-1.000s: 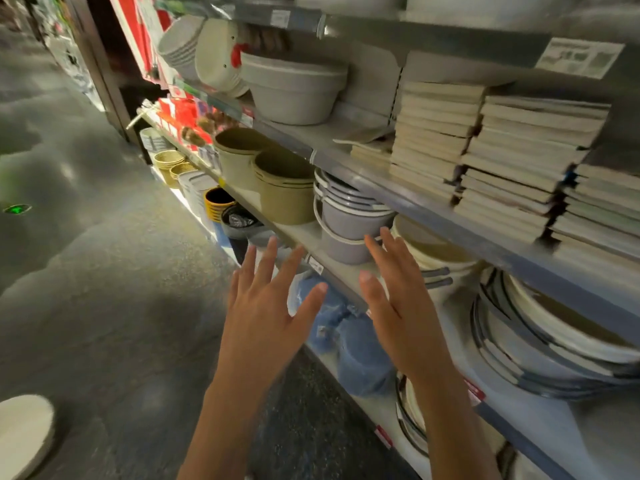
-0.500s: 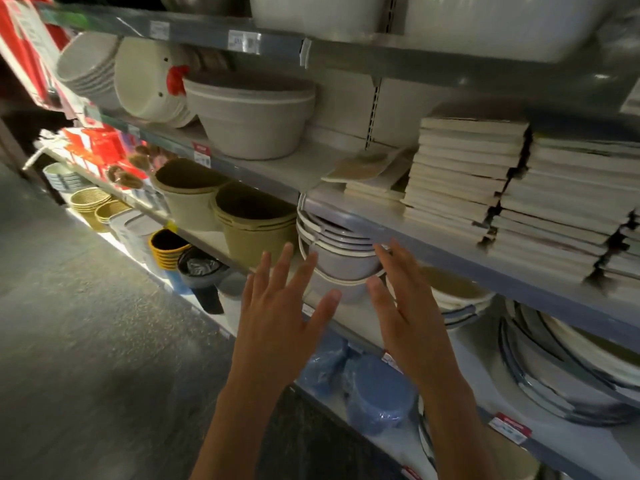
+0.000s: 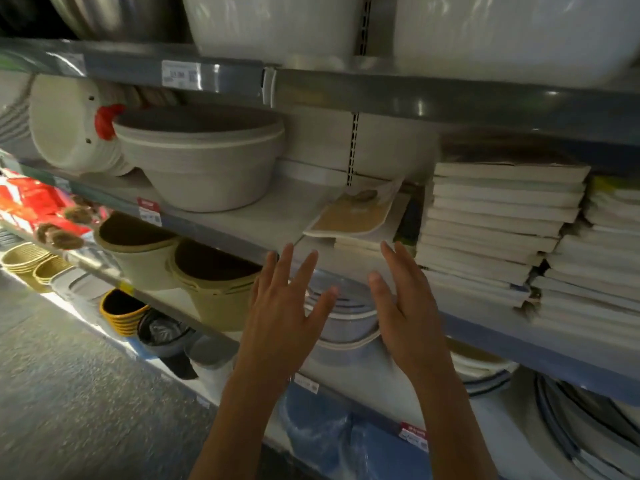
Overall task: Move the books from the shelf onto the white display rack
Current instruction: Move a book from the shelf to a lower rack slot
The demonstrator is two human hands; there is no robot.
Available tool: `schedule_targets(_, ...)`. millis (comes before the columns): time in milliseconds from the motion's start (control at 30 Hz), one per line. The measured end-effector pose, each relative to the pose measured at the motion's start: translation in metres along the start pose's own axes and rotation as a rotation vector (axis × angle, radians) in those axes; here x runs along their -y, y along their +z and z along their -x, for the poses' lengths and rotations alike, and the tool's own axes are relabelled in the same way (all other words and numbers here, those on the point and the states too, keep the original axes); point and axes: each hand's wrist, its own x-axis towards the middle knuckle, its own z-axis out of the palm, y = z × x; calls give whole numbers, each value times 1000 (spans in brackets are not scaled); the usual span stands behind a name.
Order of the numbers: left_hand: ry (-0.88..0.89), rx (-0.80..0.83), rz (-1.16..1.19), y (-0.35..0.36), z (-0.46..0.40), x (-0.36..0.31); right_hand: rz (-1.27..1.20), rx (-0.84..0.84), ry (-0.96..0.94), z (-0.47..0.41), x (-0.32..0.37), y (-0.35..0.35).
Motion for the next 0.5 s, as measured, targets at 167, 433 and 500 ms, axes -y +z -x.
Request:
schedule_targets(167, 16, 38, 73, 17, -54, 16, 60, -30, 44, -50, -14, 23)
schedule_targets(433, 74, 127, 173, 45, -144, 43, 221, -135, 110, -108, -30, 56)
schedule_targets(500, 85, 150, 205, 53, -166, 47, 259, -168, 149, -119, -33, 65)
